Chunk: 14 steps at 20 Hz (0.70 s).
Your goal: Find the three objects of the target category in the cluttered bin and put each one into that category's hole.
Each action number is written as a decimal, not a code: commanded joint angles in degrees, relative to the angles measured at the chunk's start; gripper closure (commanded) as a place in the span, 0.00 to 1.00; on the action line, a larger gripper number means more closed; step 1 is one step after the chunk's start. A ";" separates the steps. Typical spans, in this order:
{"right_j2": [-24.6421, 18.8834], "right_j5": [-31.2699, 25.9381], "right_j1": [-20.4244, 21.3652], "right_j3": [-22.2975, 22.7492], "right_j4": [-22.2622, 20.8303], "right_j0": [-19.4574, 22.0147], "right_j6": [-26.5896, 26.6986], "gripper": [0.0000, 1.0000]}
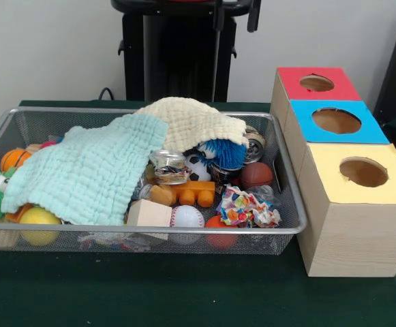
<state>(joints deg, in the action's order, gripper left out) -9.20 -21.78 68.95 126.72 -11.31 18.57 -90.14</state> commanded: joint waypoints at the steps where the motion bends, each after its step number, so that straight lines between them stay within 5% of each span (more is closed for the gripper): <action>1: -7.31 0.79 -2.69 -0.29 -2.05 3.39 2.59 0.00; 14: -10.47 0.58 -4.49 -1.16 -3.27 6.43 2.24 0.00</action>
<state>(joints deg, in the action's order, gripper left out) -14.04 -21.79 68.45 126.72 -11.47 22.43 -90.14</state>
